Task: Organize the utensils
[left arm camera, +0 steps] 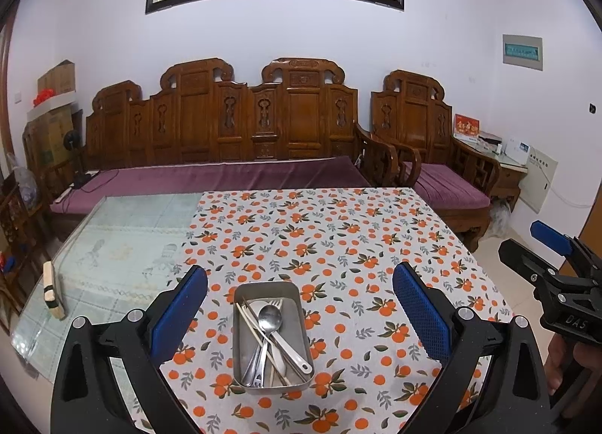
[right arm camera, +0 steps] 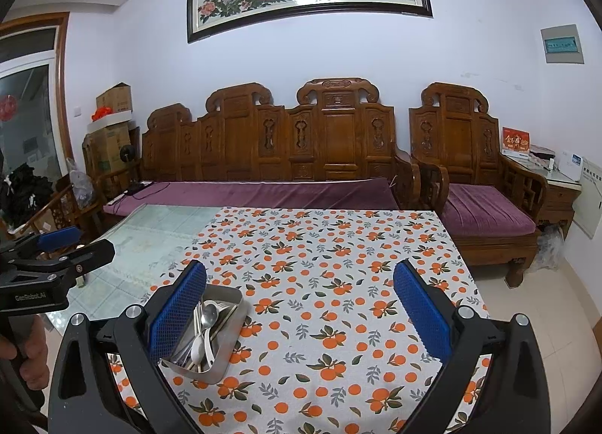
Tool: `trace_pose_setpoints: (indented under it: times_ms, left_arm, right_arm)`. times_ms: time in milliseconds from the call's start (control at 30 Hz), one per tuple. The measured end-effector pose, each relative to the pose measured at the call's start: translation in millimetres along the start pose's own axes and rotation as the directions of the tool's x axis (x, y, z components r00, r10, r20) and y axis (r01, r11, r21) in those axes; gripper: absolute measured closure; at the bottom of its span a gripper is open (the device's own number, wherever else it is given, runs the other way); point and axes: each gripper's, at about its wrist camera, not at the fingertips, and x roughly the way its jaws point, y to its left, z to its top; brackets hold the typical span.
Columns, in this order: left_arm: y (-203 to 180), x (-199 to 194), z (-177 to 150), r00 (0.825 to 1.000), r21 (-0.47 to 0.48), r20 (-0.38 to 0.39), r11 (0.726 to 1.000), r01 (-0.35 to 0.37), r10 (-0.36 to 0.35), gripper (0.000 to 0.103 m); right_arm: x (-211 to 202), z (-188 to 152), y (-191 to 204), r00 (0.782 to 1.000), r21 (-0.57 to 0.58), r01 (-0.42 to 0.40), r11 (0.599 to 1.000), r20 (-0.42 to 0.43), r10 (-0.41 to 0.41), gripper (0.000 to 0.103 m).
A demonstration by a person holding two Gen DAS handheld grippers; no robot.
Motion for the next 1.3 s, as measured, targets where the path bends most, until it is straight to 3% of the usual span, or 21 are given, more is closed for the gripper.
trace_pose_setpoints:
  times_ms: [1300]
  left_arm:
    - [0.4, -4.3, -0.1, 1.0, -0.003, 0.007, 1.0, 0.008, -0.008, 0.008]
  right_arm:
    - [-2.7, 1.2, 0.9, 1.0, 0.002, -0.001, 1.0, 0.004, 0.001, 0.003]
